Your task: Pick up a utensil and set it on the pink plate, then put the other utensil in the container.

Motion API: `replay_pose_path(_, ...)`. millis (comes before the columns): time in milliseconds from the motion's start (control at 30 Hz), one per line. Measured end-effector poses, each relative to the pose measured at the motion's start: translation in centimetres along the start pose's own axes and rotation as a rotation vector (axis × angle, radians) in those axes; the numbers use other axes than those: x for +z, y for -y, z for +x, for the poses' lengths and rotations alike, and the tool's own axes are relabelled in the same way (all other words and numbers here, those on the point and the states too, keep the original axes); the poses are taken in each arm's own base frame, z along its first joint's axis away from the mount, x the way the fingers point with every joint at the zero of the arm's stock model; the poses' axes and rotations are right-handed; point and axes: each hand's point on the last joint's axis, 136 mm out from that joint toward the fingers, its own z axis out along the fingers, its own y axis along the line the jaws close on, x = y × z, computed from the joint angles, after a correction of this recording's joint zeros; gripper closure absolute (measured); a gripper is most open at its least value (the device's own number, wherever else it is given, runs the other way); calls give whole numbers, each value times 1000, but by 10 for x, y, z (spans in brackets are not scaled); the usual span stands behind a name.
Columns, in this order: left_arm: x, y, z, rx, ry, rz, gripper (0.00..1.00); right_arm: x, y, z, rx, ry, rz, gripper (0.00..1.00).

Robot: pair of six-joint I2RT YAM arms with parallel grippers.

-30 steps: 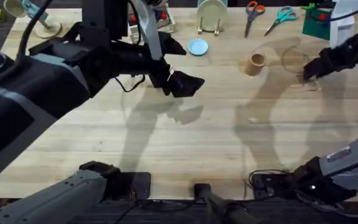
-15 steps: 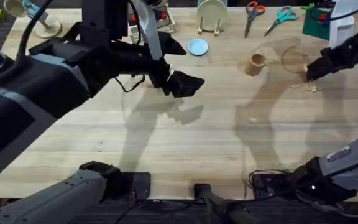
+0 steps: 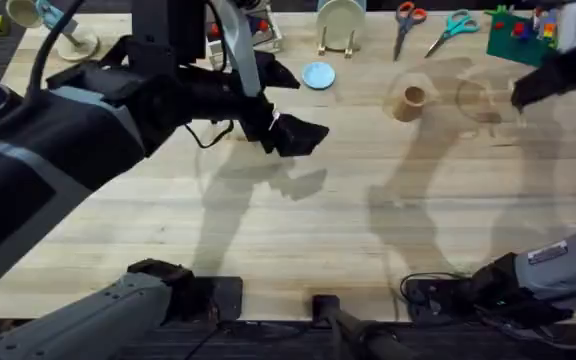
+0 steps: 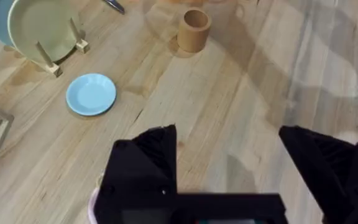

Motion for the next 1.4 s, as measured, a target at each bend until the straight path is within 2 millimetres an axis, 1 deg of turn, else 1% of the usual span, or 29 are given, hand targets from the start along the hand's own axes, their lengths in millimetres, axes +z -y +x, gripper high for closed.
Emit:
replay_pose_path(100, 0, 0, 0, 0, 0, 0, 5, -19, -2, -14, -11, 70, -7, 973)
replay_pose_path(200, 0, 0, 0, 0, 0, 0, 5, -36, -4, -23, -20, 121, -9, 973)
replay_pose_path(367, 0, 0, 0, 0, 0, 0, 5, -66, -8, -30, -32, 186, 14, 973)
replay_pose_path(600, 0, 0, 0, 0, 0, 0, 6, -122, -14, -34, -56, 303, 91, 973)
replay_pose_path(700, 0, -1, 1, 0, -3, -6, 5, -143, -21, -36, -78, 359, 103, 973)
replay_pose_path(867, 0, -3, 2, 0, -9, -18, 6, -172, -43, -45, -171, 480, 57, 973)
replay_pose_path(1133, 0, -3, 2, 0, -10, -20, 5, -194, -78, -58, -281, 654, -136, 973)
replay_pose_path(1400, 0, -3, 2, 0, -10, -20, 5, -223, -116, -69, -439, 852, -317, 972)
